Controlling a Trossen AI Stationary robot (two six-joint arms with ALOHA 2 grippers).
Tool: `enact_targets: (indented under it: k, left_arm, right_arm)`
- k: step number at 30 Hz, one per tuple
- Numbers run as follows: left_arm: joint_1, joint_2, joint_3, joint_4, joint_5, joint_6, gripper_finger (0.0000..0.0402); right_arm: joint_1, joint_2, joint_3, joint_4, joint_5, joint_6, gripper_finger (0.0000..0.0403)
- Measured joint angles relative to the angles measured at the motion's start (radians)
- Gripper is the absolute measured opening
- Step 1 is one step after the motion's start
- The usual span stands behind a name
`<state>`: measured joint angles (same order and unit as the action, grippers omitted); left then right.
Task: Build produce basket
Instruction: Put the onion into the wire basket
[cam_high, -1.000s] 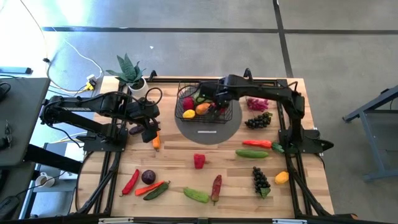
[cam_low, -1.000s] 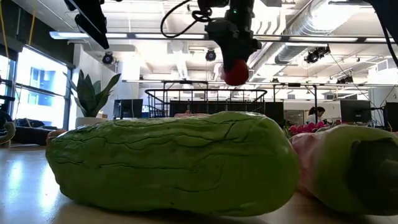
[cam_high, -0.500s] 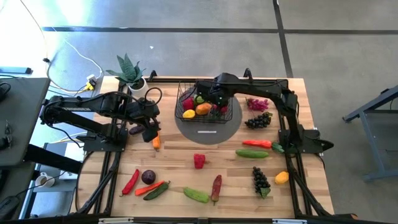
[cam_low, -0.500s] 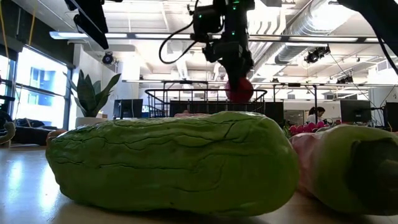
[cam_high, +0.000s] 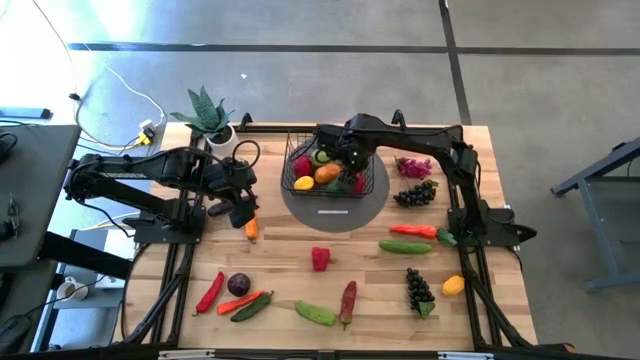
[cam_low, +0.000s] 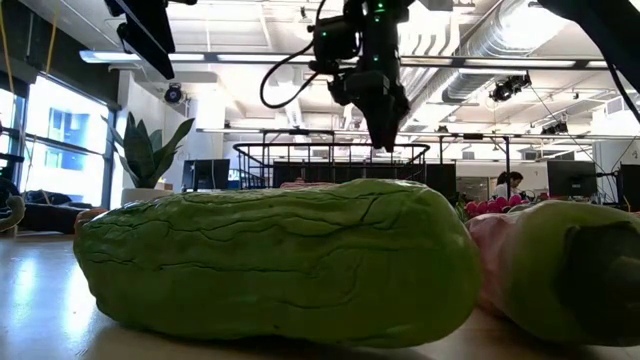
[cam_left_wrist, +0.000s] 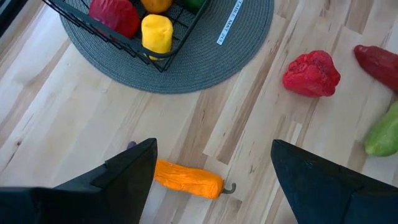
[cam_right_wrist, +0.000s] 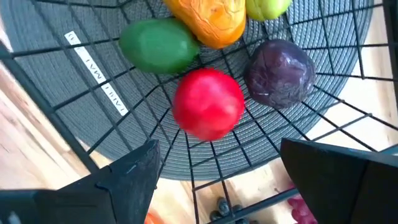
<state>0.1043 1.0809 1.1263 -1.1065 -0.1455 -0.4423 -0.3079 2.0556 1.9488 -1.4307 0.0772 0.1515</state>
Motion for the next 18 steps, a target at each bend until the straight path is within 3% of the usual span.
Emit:
enact_targets:
  k: [9,18]
  left_arm:
    - [-0.007,0.0,0.0,-0.005,0.054,-0.018,0.0305]
    - [-0.121,0.0,0.0,-0.086,0.067,-0.072,0.0305]
  right_arm:
    - [0.003,-0.006,0.0,-0.011,-0.107,0.072,0.0314]
    - [0.041,-0.074,0.0,-0.002,-0.112,0.233,0.0314]
